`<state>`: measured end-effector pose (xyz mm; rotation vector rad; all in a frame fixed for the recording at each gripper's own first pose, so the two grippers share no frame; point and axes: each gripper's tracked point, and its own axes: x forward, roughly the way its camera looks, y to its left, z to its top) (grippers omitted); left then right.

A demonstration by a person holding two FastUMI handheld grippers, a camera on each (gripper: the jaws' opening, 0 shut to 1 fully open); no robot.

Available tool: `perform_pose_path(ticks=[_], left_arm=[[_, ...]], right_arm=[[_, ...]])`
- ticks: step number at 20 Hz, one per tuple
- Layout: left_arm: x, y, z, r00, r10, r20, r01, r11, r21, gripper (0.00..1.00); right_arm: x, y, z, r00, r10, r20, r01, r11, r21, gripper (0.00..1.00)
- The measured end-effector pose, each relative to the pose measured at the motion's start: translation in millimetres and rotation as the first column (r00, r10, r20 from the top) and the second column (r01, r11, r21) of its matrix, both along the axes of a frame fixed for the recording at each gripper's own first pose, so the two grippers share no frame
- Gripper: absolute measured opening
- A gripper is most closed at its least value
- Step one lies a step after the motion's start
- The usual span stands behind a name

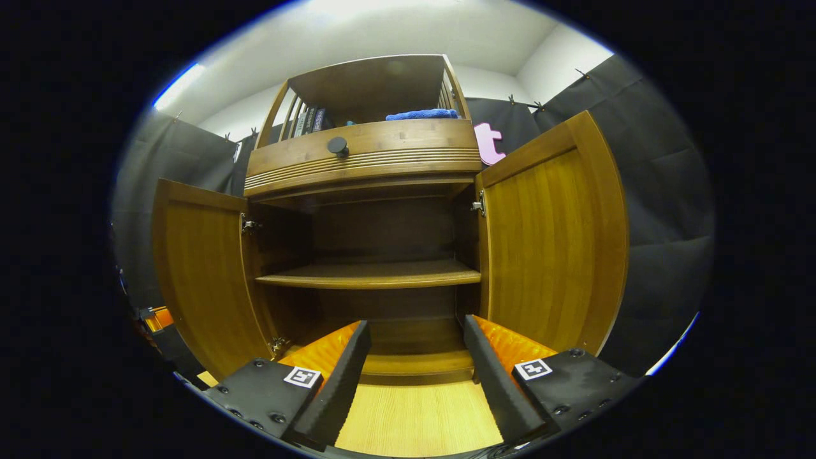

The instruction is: Open the right door of the double-door shoe cabinet with the right hand, and open the left door with the left hand.

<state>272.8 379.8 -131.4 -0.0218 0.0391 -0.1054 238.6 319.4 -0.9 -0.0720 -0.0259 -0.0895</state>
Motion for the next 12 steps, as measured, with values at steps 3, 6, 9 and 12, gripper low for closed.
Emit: perform_pose_path(ticks=[3, 6, 9, 12], left_arm=[[-9, 1, 3, 0.998, 0.063, 0.004, -0.063, 0.998, 0.0, 0.27], [-28, -2, 17, 0.994, 0.111, 0.014, -0.111, 0.994, 0.026, 0.29], [-48, -15, 36, 0.991, 0.129, 0.025, -0.13, 0.99, 0.045, 0.29], [-59, -41, 49, 0.991, 0.128, 0.026, -0.13, 0.99, 0.06, 0.22]], right_arm=[[-4, -3, 0, 0.999, 0.031, -0.011, -0.032, 0.999, -0.027, 1.0], [-10, -7, 1, 0.997, 0.069, -0.03, -0.069, 0.997, -0.023, 0.95], [-18, -16, 4, 0.996, 0.087, -0.037, -0.088, 0.996, -0.013, 0.95], [-28, -27, 4, 0.994, 0.099, -0.037, -0.099, 0.995, -0.006, 0.84]])
